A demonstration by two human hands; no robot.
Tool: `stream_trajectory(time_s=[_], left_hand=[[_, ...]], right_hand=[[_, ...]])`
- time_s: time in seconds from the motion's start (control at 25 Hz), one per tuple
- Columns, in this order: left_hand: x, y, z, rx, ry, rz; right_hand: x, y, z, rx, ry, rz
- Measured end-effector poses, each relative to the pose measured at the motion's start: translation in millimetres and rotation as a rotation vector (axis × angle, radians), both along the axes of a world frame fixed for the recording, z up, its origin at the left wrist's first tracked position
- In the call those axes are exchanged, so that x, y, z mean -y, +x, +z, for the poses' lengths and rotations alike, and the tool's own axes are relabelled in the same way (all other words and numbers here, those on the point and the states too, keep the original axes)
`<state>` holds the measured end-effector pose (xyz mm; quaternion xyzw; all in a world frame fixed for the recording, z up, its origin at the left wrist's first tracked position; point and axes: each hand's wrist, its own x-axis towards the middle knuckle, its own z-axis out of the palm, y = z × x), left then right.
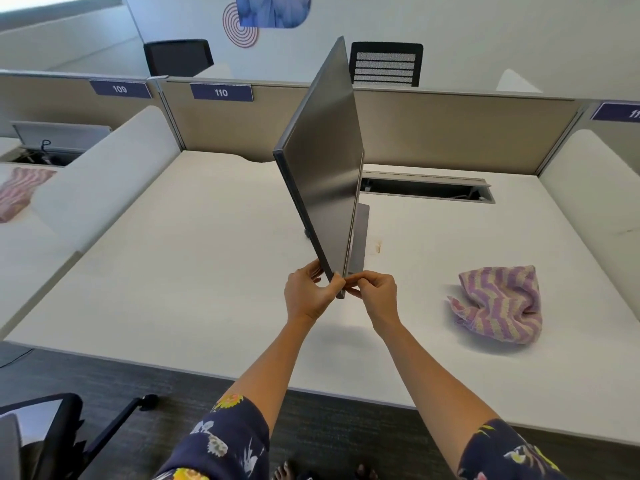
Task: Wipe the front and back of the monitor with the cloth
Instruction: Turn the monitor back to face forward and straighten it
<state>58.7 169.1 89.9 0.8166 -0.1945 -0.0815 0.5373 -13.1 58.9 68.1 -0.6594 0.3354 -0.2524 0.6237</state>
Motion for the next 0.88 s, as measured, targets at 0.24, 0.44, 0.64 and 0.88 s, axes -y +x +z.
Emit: stream_trajectory(time_s=[0.24,0.44,0.64,0.88], left_hand=[[-18,11,4,0.047,0.008,-0.003],[-30,22,-1,0.077,0.033,0.003],[-37,24,-2,0.110,0.070,-0.019],[-43,36,1,0.150,0.109,-0.046]], right_hand=[[-19,10,4,0.029,0.067,0.020],[-23,21,4,0.022,0.153,-0.011],[-12,38,-1,-0.037,0.298,-0.160],[-18,53,-3,-0.083,0.276,-0.184]])
